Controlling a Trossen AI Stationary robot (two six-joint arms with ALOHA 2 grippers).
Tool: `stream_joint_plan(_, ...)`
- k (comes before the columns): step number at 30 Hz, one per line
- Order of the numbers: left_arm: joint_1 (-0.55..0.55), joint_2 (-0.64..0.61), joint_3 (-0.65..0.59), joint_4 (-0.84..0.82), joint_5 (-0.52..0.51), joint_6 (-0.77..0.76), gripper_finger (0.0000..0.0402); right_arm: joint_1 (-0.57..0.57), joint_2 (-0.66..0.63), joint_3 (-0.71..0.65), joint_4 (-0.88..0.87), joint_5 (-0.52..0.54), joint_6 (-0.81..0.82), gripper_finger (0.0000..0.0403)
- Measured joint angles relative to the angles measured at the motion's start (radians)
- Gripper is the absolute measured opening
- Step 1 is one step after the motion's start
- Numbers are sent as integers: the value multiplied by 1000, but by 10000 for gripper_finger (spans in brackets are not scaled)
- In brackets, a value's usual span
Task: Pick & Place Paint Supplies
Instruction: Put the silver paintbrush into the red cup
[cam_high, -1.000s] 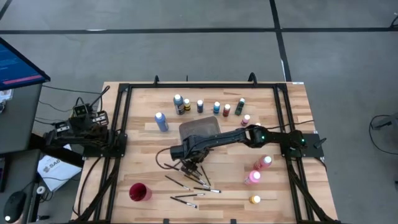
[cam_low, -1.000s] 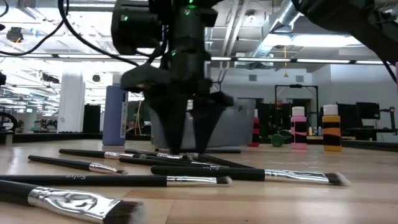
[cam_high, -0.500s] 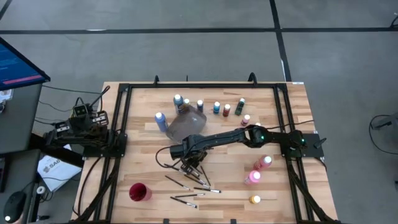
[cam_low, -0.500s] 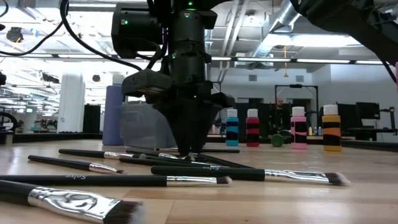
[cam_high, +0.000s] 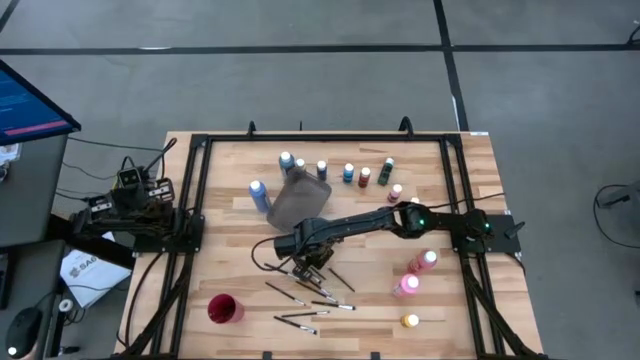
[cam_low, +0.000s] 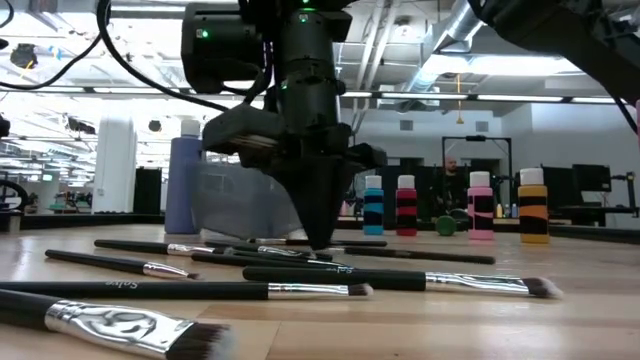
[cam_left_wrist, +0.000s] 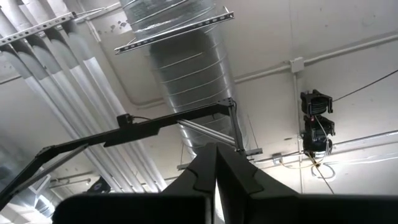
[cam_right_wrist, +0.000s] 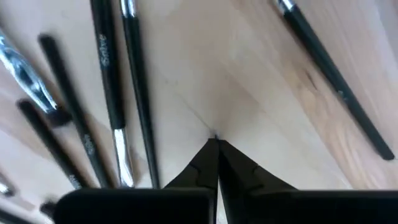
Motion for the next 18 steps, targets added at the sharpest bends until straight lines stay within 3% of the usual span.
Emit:
stream_joint_plan(12, 0, 0, 0, 0, 0, 0, 3, 44, -100, 0, -8, 68, 25, 0)
stream_joint_plan(18, 0, 0, 0, -5, 0, 0, 3, 97, -196, 3, 201, 224, 3, 0)
